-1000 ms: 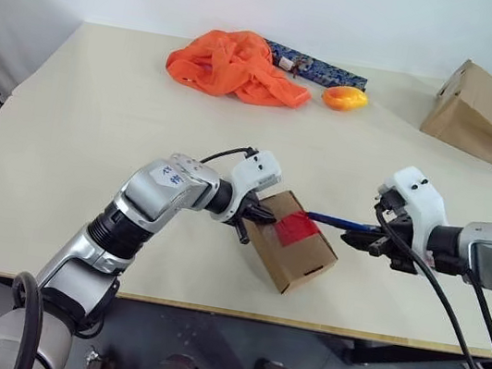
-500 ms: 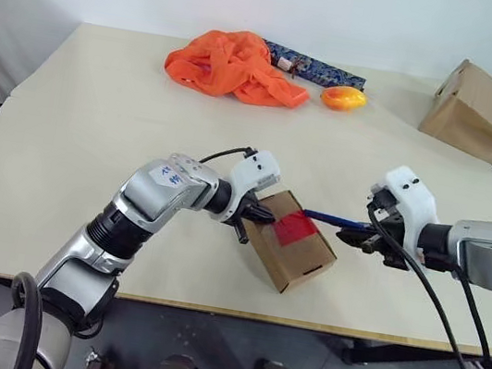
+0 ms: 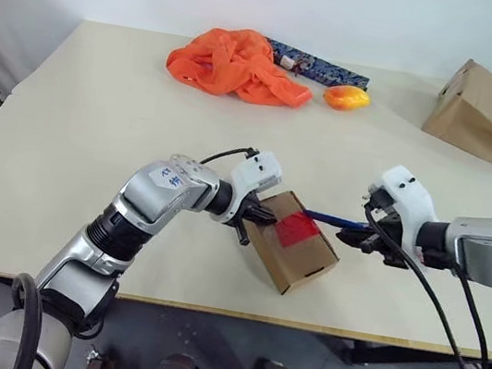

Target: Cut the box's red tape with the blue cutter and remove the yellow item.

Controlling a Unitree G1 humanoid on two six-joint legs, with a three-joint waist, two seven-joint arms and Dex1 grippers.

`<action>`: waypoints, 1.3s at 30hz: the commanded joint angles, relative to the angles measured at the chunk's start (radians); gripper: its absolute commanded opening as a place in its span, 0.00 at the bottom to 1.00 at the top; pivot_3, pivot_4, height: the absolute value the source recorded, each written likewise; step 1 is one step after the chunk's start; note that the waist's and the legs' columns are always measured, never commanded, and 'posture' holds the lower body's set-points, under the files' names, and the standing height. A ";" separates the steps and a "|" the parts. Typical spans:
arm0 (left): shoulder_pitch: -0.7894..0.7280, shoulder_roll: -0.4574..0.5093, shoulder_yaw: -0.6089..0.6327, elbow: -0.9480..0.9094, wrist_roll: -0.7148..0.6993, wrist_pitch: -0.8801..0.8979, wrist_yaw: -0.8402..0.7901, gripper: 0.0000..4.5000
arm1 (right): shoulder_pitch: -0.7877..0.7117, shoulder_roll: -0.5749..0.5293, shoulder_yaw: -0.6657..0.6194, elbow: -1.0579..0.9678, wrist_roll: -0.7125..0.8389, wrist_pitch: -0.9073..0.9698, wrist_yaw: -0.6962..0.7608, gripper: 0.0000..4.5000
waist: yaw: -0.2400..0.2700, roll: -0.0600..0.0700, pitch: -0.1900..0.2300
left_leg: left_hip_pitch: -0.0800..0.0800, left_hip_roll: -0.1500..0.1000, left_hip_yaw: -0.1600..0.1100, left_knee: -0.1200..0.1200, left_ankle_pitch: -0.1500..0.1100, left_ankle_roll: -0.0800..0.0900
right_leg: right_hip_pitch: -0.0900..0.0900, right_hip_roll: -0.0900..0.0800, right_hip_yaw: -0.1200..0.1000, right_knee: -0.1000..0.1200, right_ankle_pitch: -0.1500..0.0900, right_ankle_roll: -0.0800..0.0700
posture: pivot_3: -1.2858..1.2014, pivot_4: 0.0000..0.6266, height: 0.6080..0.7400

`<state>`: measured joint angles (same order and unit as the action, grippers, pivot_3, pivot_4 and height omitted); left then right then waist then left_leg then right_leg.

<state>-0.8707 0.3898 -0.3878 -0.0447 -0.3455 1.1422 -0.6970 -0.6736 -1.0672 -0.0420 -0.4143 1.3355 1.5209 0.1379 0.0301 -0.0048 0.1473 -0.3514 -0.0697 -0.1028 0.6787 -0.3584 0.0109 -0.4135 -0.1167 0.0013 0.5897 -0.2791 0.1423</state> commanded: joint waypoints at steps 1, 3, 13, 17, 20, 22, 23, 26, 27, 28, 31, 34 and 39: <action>0.059 0.010 -0.057 0.087 0.065 0.056 0.060 0.00 | 0.034 -0.046 -0.044 -0.060 0.077 0.052 0.030 0.03 | 0.001 0.000 0.000 | 0.000 0.000 0.000 0.000 0.000 0.000 | 0.000 0.000 0.000 0.000 0.000 0.000 | 0.52 0.24 1.00; 0.055 0.007 -0.057 0.094 0.066 0.058 0.062 0.00 | 0.052 -0.063 -0.056 -0.071 0.103 0.059 0.027 0.03 | 0.002 0.000 0.000 | 0.000 0.000 0.000 0.000 0.000 0.000 | 0.000 0.000 0.000 -0.001 0.000 0.000 | 0.52 0.24 1.00; 0.048 0.004 -0.061 0.114 0.077 0.055 0.068 0.00 | 0.148 -0.150 -0.077 -0.095 0.219 0.022 -0.021 0.03 | 0.009 0.000 0.000 | 0.000 0.000 0.000 0.000 0.000 0.001 | 0.001 0.000 0.000 -0.002 0.000 0.000 | 0.52 0.24 1.00; 0.048 0.007 -0.061 0.114 0.078 0.053 0.065 0.00 | 0.198 -0.204 -0.095 -0.103 0.253 -0.007 -0.033 0.03 | 0.017 0.000 0.000 | 0.000 0.000 0.000 0.000 -0.001 0.001 | 0.001 0.000 0.000 -0.002 0.000 0.000 | 0.52 0.24 1.00; 0.047 0.007 -0.062 0.118 0.079 0.048 0.064 0.00 | 0.227 -0.236 -0.104 -0.100 0.279 -0.043 -0.046 0.03 | 0.018 0.000 0.000 | 0.000 0.000 0.000 0.000 -0.001 0.001 | 0.001 0.000 0.000 -0.003 0.000 0.000 | 0.52 0.24 1.00; 0.046 0.006 -0.063 0.118 0.078 0.045 0.061 0.00 | 0.230 -0.240 -0.091 -0.099 0.287 -0.069 -0.056 0.03 | 0.018 0.000 0.000 | 0.000 0.001 0.001 0.000 -0.001 0.001 | 0.001 0.000 0.000 -0.003 0.000 0.000 | 0.52 0.24 1.00; 0.046 0.004 -0.064 0.118 0.078 0.044 0.061 0.00 | 0.228 -0.235 -0.081 -0.100 0.287 -0.079 -0.062 0.03 | 0.018 0.000 0.000 | 0.000 0.001 0.001 0.000 -0.001 0.001 | 0.001 0.000 0.000 -0.003 0.000 0.000 | 0.52 0.24 1.00; 0.043 0.001 -0.066 0.118 0.077 0.039 0.059 0.00 | 0.209 -0.203 -0.049 -0.090 0.272 -0.106 -0.088 0.03 | 0.018 0.000 0.000 | 0.000 0.001 0.001 0.000 -0.001 0.001 | 0.001 0.000 0.000 -0.003 0.000 0.000 | 0.52 0.24 1.00; 0.044 0.001 -0.067 0.116 0.076 0.039 0.058 0.00 | 0.194 -0.178 -0.032 -0.079 0.258 -0.120 -0.105 0.03 | 0.017 0.000 0.000 | 0.000 0.001 0.001 0.000 -0.001 0.001 | 0.001 0.000 0.000 -0.003 0.000 0.000 | 0.52 0.24 1.00; 0.044 0.001 -0.067 0.113 0.075 0.036 0.055 0.00 | 0.176 -0.150 -0.016 -0.070 0.240 -0.131 -0.116 0.03 | 0.017 -0.001 0.000 | 0.001 0.001 0.001 0.000 -0.001 0.001 | 0.001 0.000 0.000 -0.003 0.000 0.000 | 0.52 0.24 1.00; 0.046 0.003 -0.071 0.110 0.073 0.030 0.049 0.00 | 0.124 -0.077 0.020 -0.037 0.178 -0.143 -0.136 0.03 | 0.017 0.000 0.000 | 0.000 0.001 0.001 0.000 -0.001 0.001 | 0.001 0.000 0.000 -0.003 0.001 0.000 | 0.52 0.24 1.00; 0.046 0.001 -0.071 0.108 0.071 0.031 0.050 0.00 | 0.074 -0.009 0.043 -0.001 0.104 -0.150 -0.145 0.03 | 0.017 0.000 0.000 | 0.000 0.001 0.001 0.000 -0.001 0.001 | 0.001 0.000 0.000 -0.003 0.001 0.000 | 0.52 0.24 1.00; 0.047 0.000 -0.068 0.106 0.071 0.031 0.052 0.00 | 0.045 0.050 -0.013 0.005 0.025 -0.184 -0.126 0.03 | 0.018 0.000 0.001 | -0.001 0.001 0.001 0.000 -0.001 0.001 | 0.000 0.000 0.000 -0.003 0.001 0.000 | 0.52 0.24 1.00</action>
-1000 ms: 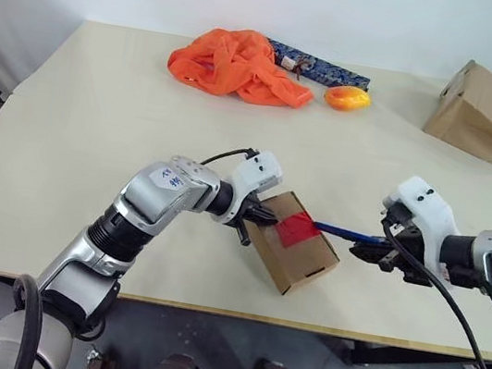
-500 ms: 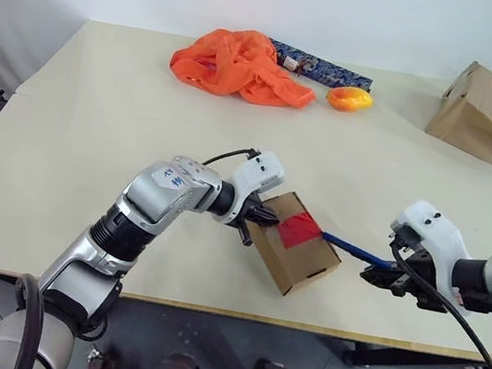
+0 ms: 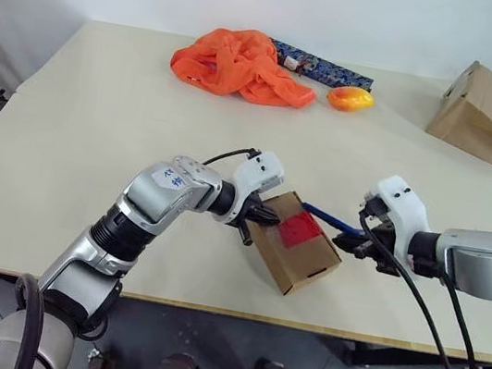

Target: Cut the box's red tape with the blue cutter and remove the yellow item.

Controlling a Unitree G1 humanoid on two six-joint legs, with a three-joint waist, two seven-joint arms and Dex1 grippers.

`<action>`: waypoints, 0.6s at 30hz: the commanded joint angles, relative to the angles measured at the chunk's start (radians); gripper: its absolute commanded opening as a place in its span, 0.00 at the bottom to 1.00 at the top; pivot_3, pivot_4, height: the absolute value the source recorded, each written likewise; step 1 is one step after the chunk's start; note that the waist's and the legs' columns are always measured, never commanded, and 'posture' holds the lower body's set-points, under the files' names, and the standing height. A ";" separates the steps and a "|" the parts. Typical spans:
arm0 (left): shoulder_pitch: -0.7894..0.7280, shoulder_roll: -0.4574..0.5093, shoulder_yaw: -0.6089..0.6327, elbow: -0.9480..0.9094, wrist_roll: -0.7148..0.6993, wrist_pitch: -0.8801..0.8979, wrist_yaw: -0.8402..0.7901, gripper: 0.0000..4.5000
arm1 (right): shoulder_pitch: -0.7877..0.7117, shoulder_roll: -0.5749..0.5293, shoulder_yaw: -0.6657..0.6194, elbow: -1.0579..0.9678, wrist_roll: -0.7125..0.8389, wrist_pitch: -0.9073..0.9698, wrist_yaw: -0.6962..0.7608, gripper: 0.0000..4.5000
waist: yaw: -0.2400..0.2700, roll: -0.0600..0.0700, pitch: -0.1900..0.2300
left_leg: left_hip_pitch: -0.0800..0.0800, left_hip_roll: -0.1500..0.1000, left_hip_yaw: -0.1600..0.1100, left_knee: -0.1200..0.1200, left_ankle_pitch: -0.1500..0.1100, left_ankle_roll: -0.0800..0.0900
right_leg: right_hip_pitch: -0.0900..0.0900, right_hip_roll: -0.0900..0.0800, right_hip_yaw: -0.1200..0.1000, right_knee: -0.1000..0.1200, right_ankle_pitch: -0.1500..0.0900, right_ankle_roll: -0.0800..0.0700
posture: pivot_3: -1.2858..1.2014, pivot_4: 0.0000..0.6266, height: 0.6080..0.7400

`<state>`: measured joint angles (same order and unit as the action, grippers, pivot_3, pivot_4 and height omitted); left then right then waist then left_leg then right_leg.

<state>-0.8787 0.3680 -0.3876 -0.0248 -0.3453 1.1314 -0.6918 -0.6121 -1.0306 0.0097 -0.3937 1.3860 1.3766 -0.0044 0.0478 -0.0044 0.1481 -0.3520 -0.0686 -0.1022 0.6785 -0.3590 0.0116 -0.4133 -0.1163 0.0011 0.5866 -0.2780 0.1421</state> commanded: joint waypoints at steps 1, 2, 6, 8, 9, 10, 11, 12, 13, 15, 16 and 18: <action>0.056 0.023 -0.066 0.086 0.071 0.041 0.047 0.00 | -0.009 0.017 -0.097 -0.020 -0.036 -0.064 0.028 0.03 | 0.001 0.000 0.000 | 0.000 0.000 0.000 0.000 0.000 0.000 | 0.000 0.000 0.000 0.000 0.000 0.000 | 0.52 0.24 1.00; 0.057 0.025 -0.065 0.086 0.071 0.040 0.047 0.00 | 0.011 0.025 -0.143 -0.019 -0.044 -0.094 0.038 0.03 | 0.002 0.000 0.000 | 0.000 0.000 0.000 0.000 0.000 0.000 | 0.000 0.000 0.000 0.000 0.000 0.000 | 0.52 0.24 1.00; 0.060 0.026 -0.063 0.084 0.070 0.041 0.049 0.00 | 0.118 0.004 -0.216 -0.067 -0.198 -0.211 0.115 0.03 | 0.003 0.000 0.001 | 0.000 -0.001 0.000 0.000 0.000 0.000 | 0.000 0.001 -0.001 0.000 0.000 0.000 | 0.52 0.24 1.00; 0.059 0.025 -0.063 0.088 0.070 0.039 0.048 0.00 | 0.197 0.012 -0.241 -0.066 -0.270 -0.268 0.162 0.03 | 0.002 0.000 0.001 | 0.000 -0.001 0.000 0.000 0.000 0.000 | 0.000 0.001 0.000 0.000 0.000 0.000 | 0.52 0.24 1.00; 0.059 0.024 -0.063 0.090 0.070 0.037 0.048 0.00 | 0.233 0.020 -0.253 -0.060 -0.301 -0.296 0.182 0.03 | 0.002 0.000 0.000 | 0.000 -0.001 0.000 0.000 0.000 0.000 | 0.000 0.001 0.000 0.000 0.000 0.001 | 0.52 0.24 1.00; 0.058 0.023 -0.063 0.093 0.070 0.035 0.047 0.00 | 0.294 0.035 -0.266 -0.043 -0.352 -0.340 0.197 0.03 | 0.002 0.000 0.000 | 0.000 -0.001 0.000 0.000 0.000 0.000 | 0.000 0.001 -0.001 0.000 0.000 0.001 | 0.52 0.24 1.00; 0.058 0.021 -0.062 0.096 0.069 0.031 0.045 0.00 | 0.360 0.067 -0.277 -0.010 -0.410 -0.398 0.204 0.03 | 0.003 -0.001 0.000 | 0.000 -0.001 0.000 0.000 0.000 0.000 | 0.000 0.001 0.000 0.000 0.000 0.001 | 0.52 0.24 1.00; 0.056 0.021 -0.062 0.099 0.069 0.028 0.044 0.00 | 0.414 0.096 -0.279 0.025 -0.470 -0.452 0.199 0.03 | 0.003 -0.002 0.000 | 0.000 -0.001 0.000 0.000 0.000 0.000 | 0.000 0.002 0.000 0.000 0.000 0.001 | 0.52 0.24 1.00; 0.055 0.021 -0.058 0.101 0.068 0.024 0.041 0.00 | 0.462 0.134 -0.284 0.063 -0.520 -0.506 0.200 0.03 | 0.002 -0.002 0.000 | 0.001 -0.001 0.000 0.000 0.000 0.000 | 0.001 0.002 0.000 0.000 0.000 0.001 | 0.52 0.24 1.00; 0.052 0.023 -0.053 0.106 0.066 0.019 0.039 0.00 | 0.504 0.180 -0.285 0.109 -0.583 -0.564 0.214 0.03 | 0.002 0.000 0.001 | 0.001 -0.002 0.001 -0.001 0.000 0.000 | 0.001 0.002 0.000 0.001 0.000 0.001 | 0.52 0.24 1.00; 0.052 0.028 -0.050 0.107 0.067 0.008 0.035 0.00 | 0.523 0.199 -0.274 0.138 -0.616 -0.586 0.225 0.03 | 0.002 0.002 0.001 | 0.001 -0.003 0.001 0.000 0.001 0.001 | 0.000 0.002 0.001 0.001 0.001 0.001 | 0.52 0.24 1.00; 0.050 0.039 -0.038 0.112 0.069 -0.014 0.028 0.00 | 0.534 0.239 -0.288 0.200 -0.563 -0.498 0.250 0.19 | -0.002 0.006 0.001 | 0.001 -0.005 0.002 0.000 0.001 0.002 | 0.000 0.002 0.002 0.002 0.001 0.002 | 0.52 0.24 1.00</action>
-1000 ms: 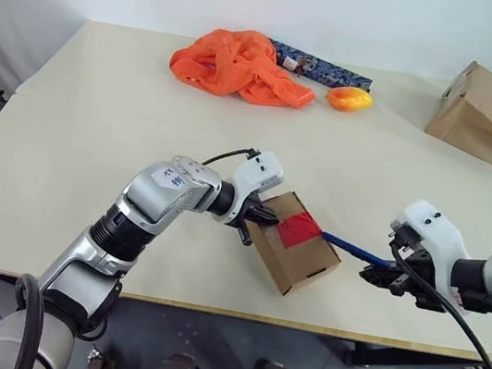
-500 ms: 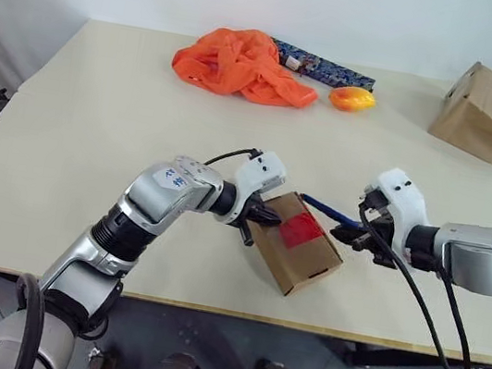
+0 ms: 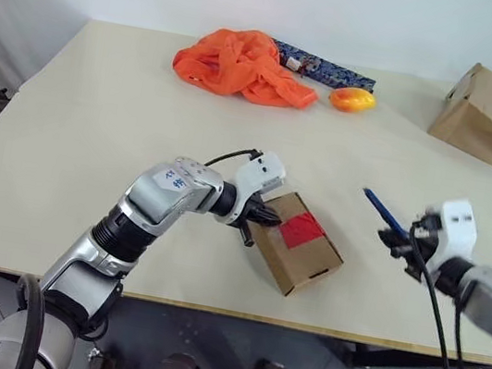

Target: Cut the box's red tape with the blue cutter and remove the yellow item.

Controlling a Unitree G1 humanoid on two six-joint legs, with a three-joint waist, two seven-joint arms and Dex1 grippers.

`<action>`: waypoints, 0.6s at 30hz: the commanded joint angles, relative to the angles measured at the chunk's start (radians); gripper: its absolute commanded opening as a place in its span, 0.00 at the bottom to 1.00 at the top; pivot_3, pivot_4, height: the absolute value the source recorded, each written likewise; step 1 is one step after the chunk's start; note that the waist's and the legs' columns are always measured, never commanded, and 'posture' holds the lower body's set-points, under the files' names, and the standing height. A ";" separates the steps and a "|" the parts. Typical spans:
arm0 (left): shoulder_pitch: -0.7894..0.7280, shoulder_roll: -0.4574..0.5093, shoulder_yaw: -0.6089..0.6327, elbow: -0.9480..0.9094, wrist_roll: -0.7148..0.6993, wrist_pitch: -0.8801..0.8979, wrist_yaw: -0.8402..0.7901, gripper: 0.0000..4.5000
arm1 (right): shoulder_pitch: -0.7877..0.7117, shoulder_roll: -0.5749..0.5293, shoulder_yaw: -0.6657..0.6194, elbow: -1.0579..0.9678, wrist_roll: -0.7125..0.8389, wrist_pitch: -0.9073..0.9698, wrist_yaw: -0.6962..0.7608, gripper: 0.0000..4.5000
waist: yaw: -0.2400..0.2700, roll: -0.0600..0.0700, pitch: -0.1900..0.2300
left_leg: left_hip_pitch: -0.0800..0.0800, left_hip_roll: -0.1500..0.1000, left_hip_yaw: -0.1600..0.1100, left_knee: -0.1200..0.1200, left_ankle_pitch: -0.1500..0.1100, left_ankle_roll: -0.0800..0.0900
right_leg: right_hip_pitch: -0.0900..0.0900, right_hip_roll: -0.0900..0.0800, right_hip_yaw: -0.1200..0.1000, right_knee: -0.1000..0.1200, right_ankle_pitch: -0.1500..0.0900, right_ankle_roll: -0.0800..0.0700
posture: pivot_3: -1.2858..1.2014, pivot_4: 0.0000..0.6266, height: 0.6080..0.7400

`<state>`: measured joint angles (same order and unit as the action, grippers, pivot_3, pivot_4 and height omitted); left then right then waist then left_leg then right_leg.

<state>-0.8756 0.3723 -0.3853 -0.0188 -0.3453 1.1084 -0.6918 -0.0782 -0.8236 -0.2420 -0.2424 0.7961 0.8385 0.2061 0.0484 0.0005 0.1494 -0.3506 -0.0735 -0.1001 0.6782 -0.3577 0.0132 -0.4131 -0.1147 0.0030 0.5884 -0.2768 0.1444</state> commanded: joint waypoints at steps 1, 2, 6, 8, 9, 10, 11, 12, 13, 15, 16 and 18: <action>0.043 0.039 -0.031 0.110 0.066 0.006 0.025 0.00 | 0.001 0.031 -0.033 0.052 0.024 0.067 0.044 0.23 | -0.003 0.002 0.000 | 0.000 0.000 0.000 0.000 0.000 0.000 | 0.000 0.000 0.000 0.000 0.000 0.000 | 0.52 0.24 1.00; 0.034 0.046 -0.013 0.114 0.059 0.008 0.019 0.00 | 0.004 0.024 -0.030 0.034 0.006 0.066 0.052 0.30 | -0.005 0.002 0.000 | 0.001 0.000 0.000 0.000 0.001 -0.001 | 0.001 0.000 0.000 0.001 0.000 0.000 | 0.52 0.24 1.00; 0.004 0.079 0.070 0.117 0.007 0.020 -0.034 0.00 | -0.018 0.014 -0.061 0.000 -0.047 0.041 0.066 0.59 | -0.020 0.002 0.002 | 0.002 0.001 -0.001 0.000 0.001 -0.002 | 0.001 0.001 0.000 0.002 0.000 0.000 | 0.52 0.24 1.00; -0.013 0.109 0.113 0.121 -0.031 0.036 -0.079 0.00 | -0.035 -0.010 -0.059 -0.009 -0.077 0.036 0.086 0.74 | -0.030 0.004 0.007 | 0.001 0.001 0.000 -0.001 0.002 -0.002 | -0.001 0.001 0.001 0.003 0.000 0.000 | 0.52 0.24 1.00; -0.018 0.122 0.124 0.122 -0.046 0.045 -0.099 0.00 | -0.042 -0.022 -0.052 -0.014 -0.095 0.030 0.097 0.77 | -0.035 0.005 0.009 | 0.000 0.001 0.000 -0.001 0.002 -0.002 | -0.003 0.001 0.000 0.003 0.000 0.000 | 0.52 0.24 1.00; -0.025 0.144 0.138 0.119 -0.067 0.064 -0.125 0.00 | -0.066 -0.035 -0.043 -0.022 -0.105 0.028 0.109 0.86 | -0.038 0.007 0.013 | -0.001 0.000 0.001 -0.002 0.002 -0.002 | -0.005 0.001 0.000 0.004 0.000 0.000 | 0.52 0.24 1.00; -0.030 0.158 0.145 0.118 -0.079 0.077 -0.142 0.00 | -0.083 -0.041 -0.038 -0.028 -0.113 0.029 0.118 0.92 | -0.040 0.007 0.014 | -0.003 0.000 0.002 -0.004 0.003 -0.003 | -0.008 0.001 0.000 0.006 0.000 0.000 | 0.52 0.24 1.00; -0.030 0.184 0.147 0.107 -0.094 0.083 -0.174 0.00 | -0.121 -0.049 -0.019 -0.041 -0.115 0.037 0.133 0.98 | -0.042 0.006 0.014 | -0.005 0.000 0.003 -0.005 0.003 -0.004 | -0.013 0.001 0.000 0.008 0.000 0.000 | 0.52 0.24 1.00; -0.029 0.214 0.151 0.093 -0.112 0.096 -0.204 0.00 | -0.174 -0.053 0.008 -0.054 -0.119 0.045 0.146 0.99 | -0.049 0.006 0.017 | -0.006 0.000 0.003 -0.005 0.004 -0.004 | -0.016 0.001 -0.001 0.011 0.000 0.000 | 0.52 0.24 1.00; -0.030 0.256 0.163 0.068 -0.139 0.116 -0.242 0.00 | -0.281 -0.051 0.069 -0.060 -0.141 0.066 0.159 0.99 | -0.054 0.005 0.020 | -0.006 0.001 0.005 -0.009 0.005 -0.006 | -0.020 0.001 -0.001 0.013 0.000 0.000 | 0.52 0.24 1.00; -0.032 0.265 0.168 0.064 -0.148 0.124 -0.248 0.00 | -0.311 -0.049 0.089 -0.058 -0.154 0.074 0.164 0.99 | -0.055 0.005 0.021 | -0.006 0.001 0.005 -0.011 0.006 -0.007 | -0.021 0.001 -0.001 0.013 0.000 0.000 | 0.52 0.24 1.00; -0.042 0.279 0.190 0.065 -0.175 0.157 -0.261 0.00 | -0.374 -0.039 0.157 -0.059 -0.177 0.076 0.203 0.99 | -0.049 0.002 0.022 | -0.007 0.001 0.004 -0.013 0.007 -0.008 | -0.024 0.001 -0.001 0.016 0.000 0.000 | 0.52 0.24 1.00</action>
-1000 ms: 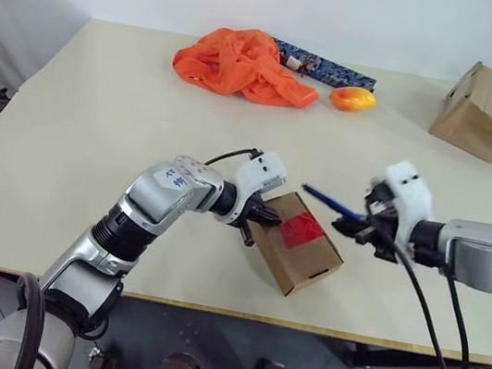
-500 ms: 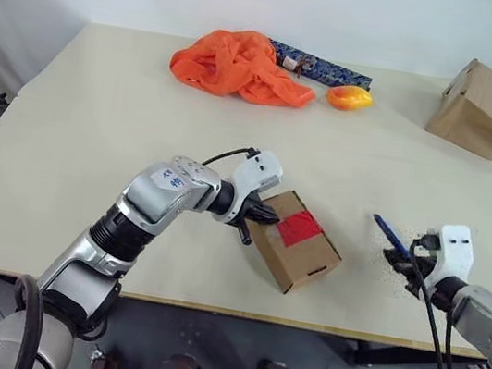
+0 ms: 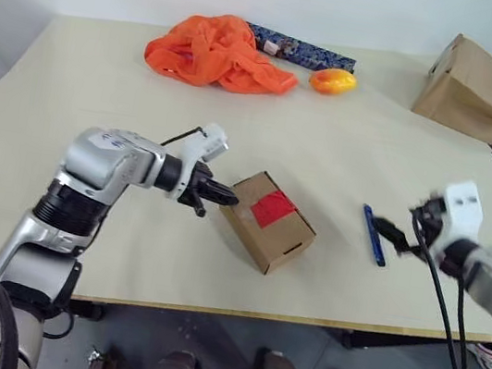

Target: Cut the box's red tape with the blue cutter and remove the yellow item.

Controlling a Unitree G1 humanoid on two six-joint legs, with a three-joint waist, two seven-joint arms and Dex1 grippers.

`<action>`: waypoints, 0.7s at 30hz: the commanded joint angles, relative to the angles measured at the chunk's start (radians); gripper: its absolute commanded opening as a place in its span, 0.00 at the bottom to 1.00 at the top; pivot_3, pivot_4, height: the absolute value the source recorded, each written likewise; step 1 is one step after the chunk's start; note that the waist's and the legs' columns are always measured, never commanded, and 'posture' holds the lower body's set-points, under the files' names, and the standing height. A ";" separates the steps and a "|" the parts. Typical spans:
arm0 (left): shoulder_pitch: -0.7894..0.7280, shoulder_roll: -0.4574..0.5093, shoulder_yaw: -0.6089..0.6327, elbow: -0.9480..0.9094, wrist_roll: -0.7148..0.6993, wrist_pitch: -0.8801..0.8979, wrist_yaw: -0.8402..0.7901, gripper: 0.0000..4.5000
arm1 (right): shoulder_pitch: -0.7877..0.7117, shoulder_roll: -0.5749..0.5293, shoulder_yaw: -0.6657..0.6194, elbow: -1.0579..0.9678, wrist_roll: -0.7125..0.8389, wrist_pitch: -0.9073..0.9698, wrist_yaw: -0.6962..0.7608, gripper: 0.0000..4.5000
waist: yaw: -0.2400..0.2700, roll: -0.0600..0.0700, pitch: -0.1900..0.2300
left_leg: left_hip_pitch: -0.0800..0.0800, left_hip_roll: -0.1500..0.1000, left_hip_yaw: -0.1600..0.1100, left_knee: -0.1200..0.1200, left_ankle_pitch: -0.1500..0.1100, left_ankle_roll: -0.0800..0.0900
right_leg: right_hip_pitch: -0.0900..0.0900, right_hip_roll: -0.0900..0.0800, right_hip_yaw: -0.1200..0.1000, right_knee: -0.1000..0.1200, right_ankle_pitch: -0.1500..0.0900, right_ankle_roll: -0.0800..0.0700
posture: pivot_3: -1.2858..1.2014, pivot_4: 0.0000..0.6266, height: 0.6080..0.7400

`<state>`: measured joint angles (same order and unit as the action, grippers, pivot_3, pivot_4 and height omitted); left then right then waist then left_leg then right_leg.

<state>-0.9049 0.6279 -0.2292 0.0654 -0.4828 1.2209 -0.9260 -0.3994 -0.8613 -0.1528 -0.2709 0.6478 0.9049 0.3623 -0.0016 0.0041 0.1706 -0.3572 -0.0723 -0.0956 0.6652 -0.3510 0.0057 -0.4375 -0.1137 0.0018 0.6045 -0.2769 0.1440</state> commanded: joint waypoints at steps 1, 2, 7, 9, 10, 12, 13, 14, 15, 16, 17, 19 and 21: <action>-0.016 0.029 0.039 -0.020 -0.047 0.058 -0.032 0.00 | -0.073 0.003 0.089 -0.031 -0.035 0.013 0.063 0.99 | 0.003 -0.002 0.002 | -0.001 0.000 -0.001 0.000 0.000 0.000 | -0.001 0.000 0.000 0.001 0.000 0.000 | 0.52 0.24 1.00; 0.004 0.073 0.004 -0.054 -0.065 0.076 -0.079 0.00 | -0.114 0.012 0.159 -0.019 -0.069 0.004 0.092 0.99 | 0.007 -0.002 0.001 | -0.005 0.000 -0.002 0.000 0.000 0.000 | -0.005 0.000 0.000 0.002 0.000 0.000 | 0.52 0.24 1.00; 0.075 0.159 -0.133 -0.143 -0.046 0.073 -0.130 0.00 | -0.238 0.045 0.364 0.069 -0.189 0.037 0.166 0.80 | 0.002 -0.003 0.003 | -0.014 -0.003 -0.004 0.001 0.000 0.000 | -0.012 -0.002 -0.005 0.006 0.000 0.000 | 0.52 0.24 1.00; 0.087 0.118 -0.125 -0.140 -0.038 0.069 -0.083 0.00 | -0.271 0.061 0.412 0.088 -0.213 0.019 0.216 0.64 | 0.008 -0.004 0.003 | -0.015 -0.004 -0.007 0.002 -0.001 0.002 | -0.012 -0.003 -0.007 0.005 0.000 0.000 | 0.52 0.24 1.00; 0.094 0.085 -0.118 -0.132 -0.025 0.059 -0.044 0.00 | -0.290 0.069 0.436 0.095 -0.223 0.017 0.241 0.56 | 0.010 -0.004 0.003 | -0.016 -0.005 -0.007 0.003 -0.001 0.002 | -0.012 -0.003 -0.008 0.005 0.000 0.000 | 0.52 0.24 1.00; 0.104 0.033 -0.109 -0.112 0.009 0.034 0.023 0.00 | -0.320 0.083 0.468 0.088 -0.228 0.023 0.294 0.42 | 0.015 -0.004 0.003 | -0.017 -0.005 -0.007 0.004 -0.001 0.003 | -0.012 -0.003 -0.009 0.003 0.000 0.000 | 0.52 0.24 1.00; 0.105 0.016 -0.102 -0.101 0.023 0.021 0.046 0.00 | -0.330 0.088 0.478 0.076 -0.229 0.019 0.321 0.35 | 0.015 -0.004 0.003 | -0.018 -0.005 -0.007 0.004 -0.001 0.003 | -0.012 -0.003 -0.010 0.003 0.000 0.000 | 0.52 0.24 1.00; 0.104 0.000 -0.086 -0.088 0.028 0.018 0.067 0.00 | -0.340 0.095 0.482 0.065 -0.225 0.023 0.341 0.27 | 0.015 -0.005 0.003 | -0.018 -0.004 -0.007 0.005 -0.001 0.003 | -0.012 -0.003 -0.011 0.003 0.000 0.000 | 0.52 0.24 1.00; 0.101 -0.013 -0.069 -0.075 0.030 0.018 0.085 0.00 | -0.348 0.103 0.482 0.052 -0.216 0.038 0.357 0.19 | 0.014 -0.005 0.004 | -0.018 -0.004 -0.007 0.005 -0.001 0.002 | -0.012 -0.003 -0.012 0.003 0.000 0.001 | 0.52 0.24 1.00; 0.097 -0.019 -0.052 -0.066 0.031 0.015 0.097 0.00 | -0.355 0.106 0.484 0.034 -0.207 0.051 0.376 0.13 | 0.014 -0.005 0.004 | -0.018 -0.003 -0.007 0.005 -0.001 0.002 | -0.012 -0.002 -0.013 0.003 0.000 0.001 | 0.52 0.24 1.00; 0.093 -0.022 -0.037 -0.059 0.031 0.013 0.105 0.00 | -0.361 0.109 0.485 0.019 -0.200 0.065 0.391 0.05 | 0.011 -0.005 0.004 | -0.018 -0.003 -0.007 0.005 -0.001 0.002 | -0.012 -0.002 -0.013 0.004 0.000 0.000 | 0.52 0.24 1.00; 0.082 -0.022 -0.020 -0.042 0.034 0.008 0.117 0.00 | -0.370 0.121 0.487 0.004 -0.199 0.083 0.409 0.01 | 0.003 -0.005 0.004 | -0.018 -0.002 -0.007 0.006 -0.001 0.001 | -0.012 -0.002 -0.014 0.005 0.000 0.000 | 0.52 0.24 1.00; 0.077 -0.017 -0.018 -0.034 0.038 0.004 0.119 0.00 | -0.377 0.142 0.489 0.003 -0.212 0.094 0.407 0.01 | -0.001 -0.005 0.004 | -0.018 -0.002 -0.007 0.008 -0.001 0.001 | -0.012 -0.002 -0.014 0.006 0.000 0.000 | 0.52 0.24 1.00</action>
<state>-0.8121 0.6044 -0.2727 0.0383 -0.4512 1.2389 -0.8093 -0.7541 -0.7335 0.3455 -0.2313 0.4316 0.9912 0.7596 -0.0023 -0.0006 0.1742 -0.3747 -0.0747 -0.1021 0.6741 -0.3525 0.0066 -0.4495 -0.1160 -0.0120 0.6112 -0.2766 0.1445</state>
